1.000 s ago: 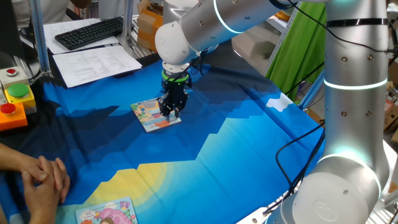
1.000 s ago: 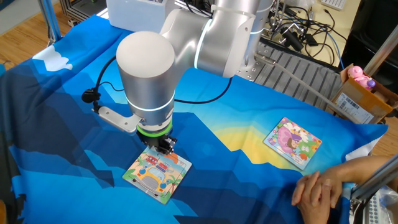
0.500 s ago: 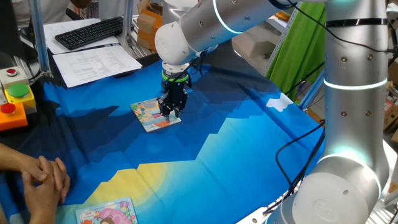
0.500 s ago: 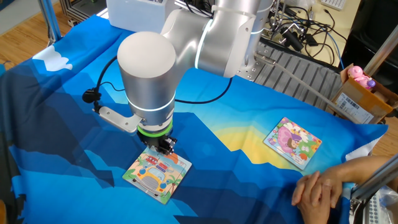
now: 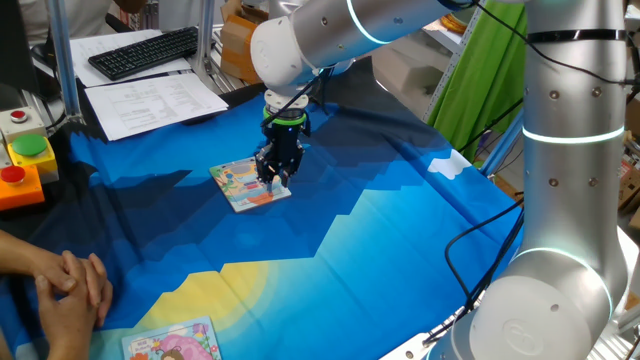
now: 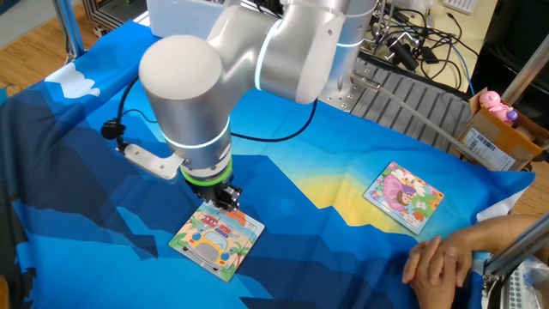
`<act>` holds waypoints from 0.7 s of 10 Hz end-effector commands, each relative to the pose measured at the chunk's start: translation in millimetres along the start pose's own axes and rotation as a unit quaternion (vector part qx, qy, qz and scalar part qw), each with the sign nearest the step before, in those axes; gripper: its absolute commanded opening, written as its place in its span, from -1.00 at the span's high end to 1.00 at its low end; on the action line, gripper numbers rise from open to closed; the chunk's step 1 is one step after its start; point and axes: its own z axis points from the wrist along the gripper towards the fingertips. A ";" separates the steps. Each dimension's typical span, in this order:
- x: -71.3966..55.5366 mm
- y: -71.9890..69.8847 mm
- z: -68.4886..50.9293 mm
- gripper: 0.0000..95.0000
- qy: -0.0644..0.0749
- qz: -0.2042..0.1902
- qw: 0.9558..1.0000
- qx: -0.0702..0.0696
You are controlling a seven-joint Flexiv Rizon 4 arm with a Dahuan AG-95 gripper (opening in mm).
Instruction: Assemble one piece of a puzzle
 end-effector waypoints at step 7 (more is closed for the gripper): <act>-2.1 -2.3 -8.0 1.00 -0.008 0.003 1.000 -0.020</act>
